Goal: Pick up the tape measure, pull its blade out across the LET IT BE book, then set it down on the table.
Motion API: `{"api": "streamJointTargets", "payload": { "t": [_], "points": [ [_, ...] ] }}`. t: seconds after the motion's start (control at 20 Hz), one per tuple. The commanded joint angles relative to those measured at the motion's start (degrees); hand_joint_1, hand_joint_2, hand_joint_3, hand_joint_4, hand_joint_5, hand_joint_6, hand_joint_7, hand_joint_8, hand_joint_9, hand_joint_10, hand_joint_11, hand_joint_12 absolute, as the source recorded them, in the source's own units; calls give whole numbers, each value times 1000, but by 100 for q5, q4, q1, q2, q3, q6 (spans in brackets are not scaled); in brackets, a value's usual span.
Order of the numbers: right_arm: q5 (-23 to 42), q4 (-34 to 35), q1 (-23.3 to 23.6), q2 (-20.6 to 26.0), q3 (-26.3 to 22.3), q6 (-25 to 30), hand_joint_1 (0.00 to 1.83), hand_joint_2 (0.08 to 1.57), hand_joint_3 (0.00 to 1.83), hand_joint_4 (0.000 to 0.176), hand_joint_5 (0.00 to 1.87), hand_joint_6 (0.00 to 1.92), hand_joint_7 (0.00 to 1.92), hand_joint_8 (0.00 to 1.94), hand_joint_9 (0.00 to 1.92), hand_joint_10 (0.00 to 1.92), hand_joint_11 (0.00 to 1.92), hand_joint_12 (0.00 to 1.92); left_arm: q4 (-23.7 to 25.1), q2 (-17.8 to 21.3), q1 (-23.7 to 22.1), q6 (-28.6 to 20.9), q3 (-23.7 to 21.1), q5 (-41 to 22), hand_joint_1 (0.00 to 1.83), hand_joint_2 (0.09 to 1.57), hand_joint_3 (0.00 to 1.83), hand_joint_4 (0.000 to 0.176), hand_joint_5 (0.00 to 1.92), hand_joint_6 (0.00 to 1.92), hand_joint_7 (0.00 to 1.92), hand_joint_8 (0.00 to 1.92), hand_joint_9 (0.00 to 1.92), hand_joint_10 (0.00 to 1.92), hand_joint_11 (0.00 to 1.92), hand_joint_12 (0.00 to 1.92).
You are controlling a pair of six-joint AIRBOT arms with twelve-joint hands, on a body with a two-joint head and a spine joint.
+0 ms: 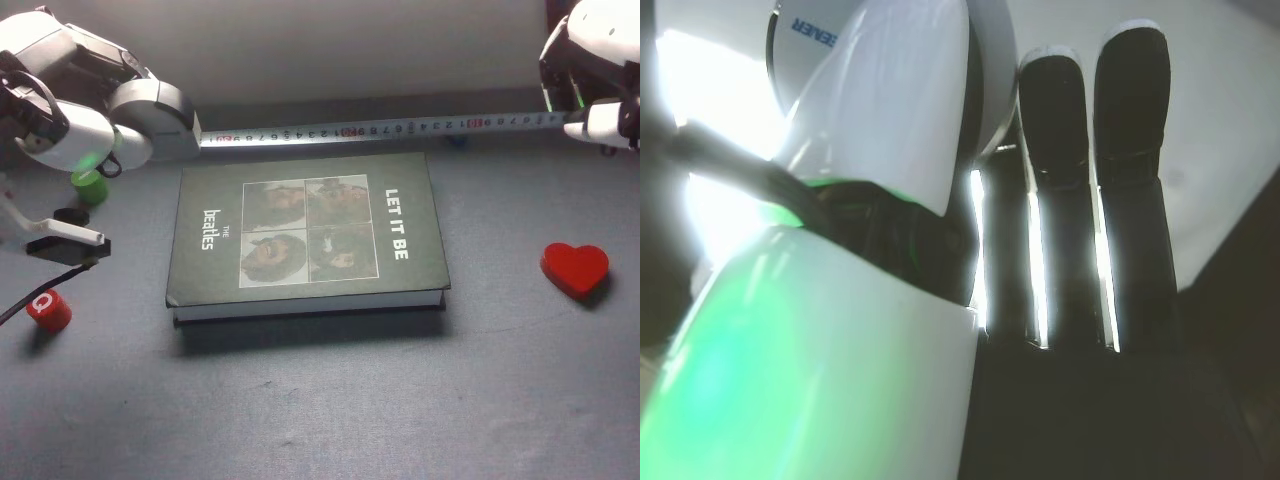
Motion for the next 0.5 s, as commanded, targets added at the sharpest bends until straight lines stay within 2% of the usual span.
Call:
{"api": "streamJointTargets", "payload": {
  "t": [0.0,0.2,0.25,0.3,0.35,0.4,0.45],
  "points": [
    [270,-321,12,33,1,-49,1197,1176,0,0,810,1142,937,1190,832,927,693,1340,275,54,-51,-56,33,-335,1360,1166,0,0,890,996,806,1221,825,1420,797,1323],
    [257,-304,-6,27,-20,-43,1184,1192,2,0,777,1181,903,1234,798,886,666,1320,275,54,-42,-56,33,-334,1360,1166,0,0,894,996,803,1221,824,1420,799,1322],
    [255,-300,-11,27,-22,-43,989,1180,0,0,668,593,759,694,719,734,578,1248,275,54,-48,-56,28,-333,1361,1163,0,0,904,983,808,1213,830,1413,806,1312],
    [252,-300,-13,27,-22,-44,884,1161,0,0,622,243,707,319,652,520,469,1179,275,54,-58,-56,20,-333,1361,1162,0,0,907,979,808,1212,831,1411,809,1309],
    [252,-300,-17,28,-22,-45,804,1150,0,0,572,78,639,107,586,317,359,1111,275,54,-66,-56,8,-332,1361,1161,0,0,908,978,809,1211,831,1411,810,1308],
    [251,-300,-26,33,-21,-46,762,1141,0,0,540,19,590,25,561,168,290,1074,273,61,-67,-56,-9,-331,1361,1161,0,0,908,977,810,1210,831,1411,810,1307],
    [251,-300,-26,34,-21,-46,762,1141,0,0,540,19,590,25,561,168,290,1074,266,64,-62,-57,-11,-331,1361,1161,0,0,908,977,810,1210,831,1411,810,1307]
  ]
}}
